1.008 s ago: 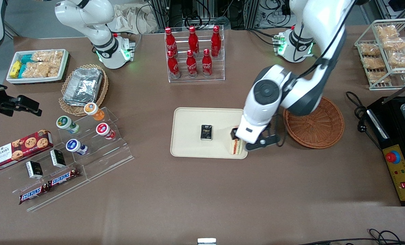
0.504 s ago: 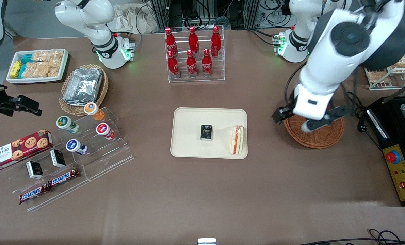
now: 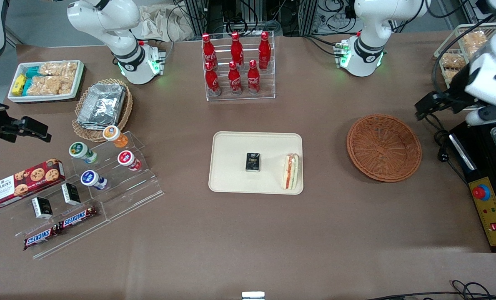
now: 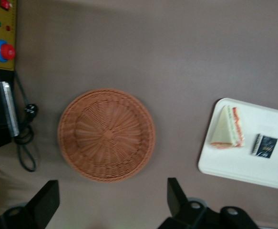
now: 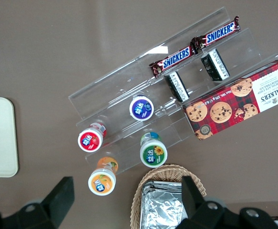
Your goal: Place sandwich from basket to tray
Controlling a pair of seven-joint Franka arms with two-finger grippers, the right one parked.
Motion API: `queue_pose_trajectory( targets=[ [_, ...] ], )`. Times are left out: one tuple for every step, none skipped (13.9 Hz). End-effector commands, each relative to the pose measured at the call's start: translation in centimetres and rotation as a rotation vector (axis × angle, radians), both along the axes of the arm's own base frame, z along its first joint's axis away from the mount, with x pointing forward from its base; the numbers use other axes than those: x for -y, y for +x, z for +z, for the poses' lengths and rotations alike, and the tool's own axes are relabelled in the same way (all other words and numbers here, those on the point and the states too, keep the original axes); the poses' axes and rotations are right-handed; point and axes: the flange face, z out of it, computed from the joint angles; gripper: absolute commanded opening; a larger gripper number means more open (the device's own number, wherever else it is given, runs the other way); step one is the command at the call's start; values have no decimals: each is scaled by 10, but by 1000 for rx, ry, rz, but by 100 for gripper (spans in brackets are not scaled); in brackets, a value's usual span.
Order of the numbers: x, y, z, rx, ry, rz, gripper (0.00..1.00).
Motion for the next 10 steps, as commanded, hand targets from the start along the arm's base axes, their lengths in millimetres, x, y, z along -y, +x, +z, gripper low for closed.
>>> queue_pose_trajectory(
  targets=[
    [8,-21,-10,33,-4,-34,100],
    [7,-24,-7,21,-3,-44,100],
    [9,-23,0,3,-3,-53,100],
    [9,-18,9,-12,-2,-54,100],
    [8,-11,16,-20,-2,-53,100],
    [9,-5,19,-30,0,-72,100],
    [10,1,17,-36,2,-88,100],
    [11,3,16,-38,2,-94,100],
    [12,5,15,-40,2,-100,100],
    [11,6,16,-37,5,-100,100]
  ],
)
